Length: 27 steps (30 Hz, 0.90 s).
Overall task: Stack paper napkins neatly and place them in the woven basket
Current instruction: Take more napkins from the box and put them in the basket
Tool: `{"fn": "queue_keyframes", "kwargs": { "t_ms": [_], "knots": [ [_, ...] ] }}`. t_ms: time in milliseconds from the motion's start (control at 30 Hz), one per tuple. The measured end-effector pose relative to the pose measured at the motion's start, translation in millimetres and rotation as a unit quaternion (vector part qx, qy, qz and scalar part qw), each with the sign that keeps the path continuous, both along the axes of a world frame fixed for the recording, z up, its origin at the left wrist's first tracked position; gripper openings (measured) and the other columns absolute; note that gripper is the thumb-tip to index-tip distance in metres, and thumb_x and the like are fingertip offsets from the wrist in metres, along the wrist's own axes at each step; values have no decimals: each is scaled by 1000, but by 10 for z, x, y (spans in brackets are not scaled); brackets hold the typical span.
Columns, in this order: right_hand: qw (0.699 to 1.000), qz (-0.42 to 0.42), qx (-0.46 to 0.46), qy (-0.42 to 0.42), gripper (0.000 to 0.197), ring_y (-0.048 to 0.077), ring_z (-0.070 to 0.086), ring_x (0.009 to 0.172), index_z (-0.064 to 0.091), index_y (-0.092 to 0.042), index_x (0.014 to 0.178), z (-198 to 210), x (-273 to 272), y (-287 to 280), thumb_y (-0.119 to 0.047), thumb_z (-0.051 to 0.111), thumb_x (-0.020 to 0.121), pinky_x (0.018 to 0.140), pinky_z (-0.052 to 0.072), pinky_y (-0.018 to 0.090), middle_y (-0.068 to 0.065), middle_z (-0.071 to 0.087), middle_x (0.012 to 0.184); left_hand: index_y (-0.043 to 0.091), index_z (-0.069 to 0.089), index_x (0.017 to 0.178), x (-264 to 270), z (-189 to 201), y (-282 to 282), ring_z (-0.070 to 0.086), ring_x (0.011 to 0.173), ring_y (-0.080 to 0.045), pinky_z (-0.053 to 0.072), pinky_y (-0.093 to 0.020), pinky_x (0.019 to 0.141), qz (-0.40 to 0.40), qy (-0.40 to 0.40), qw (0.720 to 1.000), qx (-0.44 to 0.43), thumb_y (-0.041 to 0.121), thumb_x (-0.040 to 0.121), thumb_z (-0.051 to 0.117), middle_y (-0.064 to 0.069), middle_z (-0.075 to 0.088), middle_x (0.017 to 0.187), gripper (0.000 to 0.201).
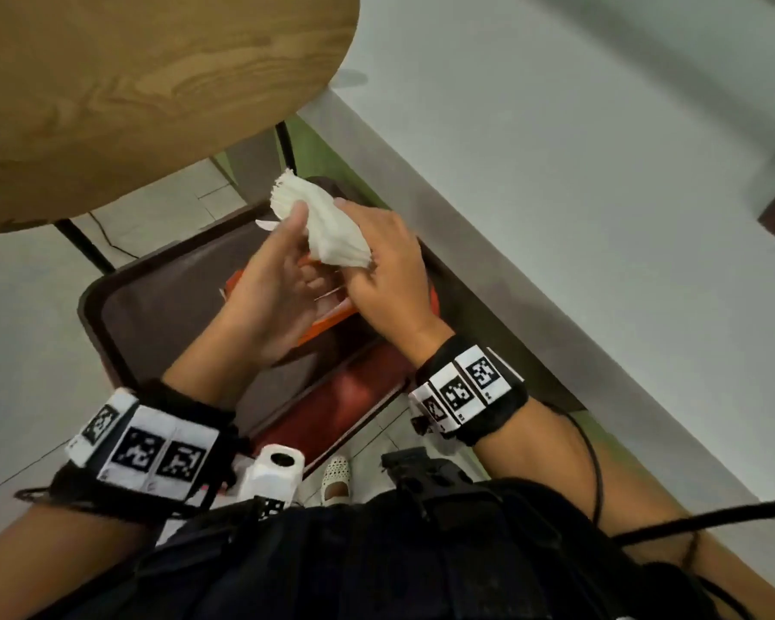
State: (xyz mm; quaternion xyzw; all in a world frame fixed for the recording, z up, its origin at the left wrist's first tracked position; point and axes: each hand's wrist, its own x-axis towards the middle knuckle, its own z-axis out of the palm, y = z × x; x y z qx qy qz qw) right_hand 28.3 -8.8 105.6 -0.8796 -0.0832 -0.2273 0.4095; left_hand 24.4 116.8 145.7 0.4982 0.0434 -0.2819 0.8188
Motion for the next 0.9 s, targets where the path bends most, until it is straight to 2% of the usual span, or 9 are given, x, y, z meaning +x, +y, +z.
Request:
{"fn": "queue_keyframes", "kwargs": {
  "t_ms": [100, 233, 333, 400, 500, 600, 667, 767, 900],
  "knots": [
    [989, -17, -140, 39, 55, 32, 55, 117, 54, -8, 131, 48, -247, -277, -20, 48, 78, 97, 44, 46, 11, 59, 132, 6, 56, 114, 93, 144, -352, 65, 95, -20, 53, -32, 87, -51, 31, 995, -77, 44, 89, 43, -9, 65, 100, 47],
    [956, 23, -169, 239, 76, 26, 18, 144, 18, -20, 151, 181, -644, -721, -57, 27, 85, 119, 18, 45, 6, 20, 159, 2, 58, 111, 113, 88, -788, 65, 94, -23, 53, -33, 86, -146, 51, 984, 84, 23, 96, 44, -15, 65, 107, 29],
    [949, -41, -17, 313, 71, 17, -2, 149, 6, -27, 152, 317, -964, -1111, -58, 29, 93, 121, 3, 38, -1, 1, 162, 2, 53, 126, 59, 135, -1046, 62, 107, -28, 53, -37, 87, -185, 53, 972, 134, 19, 94, 48, -16, 63, 124, 37],
    [928, -115, 153, 318, 70, 13, 5, 149, 4, -27, 152, 374, -1130, -1347, -51, 36, 94, 121, 7, 33, -5, 6, 162, 3, 54, 126, 21, 217, -1239, 63, 111, -27, 54, -36, 88, -212, 38, 971, 103, 18, 90, 53, -14, 64, 124, 39],
    [802, -164, 513, 257, 79, 19, 45, 134, 23, -20, 150, 394, -1378, -1695, -49, 56, 84, 112, 37, 38, 2, 42, 150, 6, 58, 121, -64, 338, -1597, 64, 108, -25, 56, -35, 87, -267, 31, 961, 66, 21, 87, 56, -9, 66, 118, 37],
    [701, -152, 666, 204, 57, 24, 69, 98, 59, -13, 117, 497, -1699, -2014, -36, 69, 66, 84, 59, 38, 6, 72, 108, 11, 61, 107, -173, 388, -2000, 66, 95, -20, 59, -31, 72, -303, 45, 950, 61, 20, 85, 59, -5, 68, 106, 24],
    [724, -179, 638, 190, 53, 19, 71, 90, 60, -11, 111, 507, -1853, -2176, -24, 75, 62, 72, 61, 30, 2, 74, 97, 17, 60, 108, -218, 332, -2196, 65, 96, -16, 57, -28, 72, -330, -36, 938, 102, 20, 87, 59, 0, 68, 105, 21],
    [826, -311, 436, 176, 61, 20, 64, 107, 51, -11, 128, 489, -2041, -2449, -9, 77, 72, 85, 56, 31, 4, 67, 119, 31, 58, 105, -336, 226, -2493, 64, 99, -5, 51, -22, 84, -344, -228, 898, 150, 18, 88, 61, 13, 67, 105, 21],
    [840, -380, 373, 101, 49, 15, 64, 96, 53, -10, 121, 504, -2141, -2641, 4, 69, 78, 79, 57, 19, 2, 66, 108, 31, 48, 115, -519, 55, -2856, 53, 95, 14, 43, -3, 79, -310, -357, 869, 145, 17, 88, 63, 25, 56, 104, 34]
  ]
}}
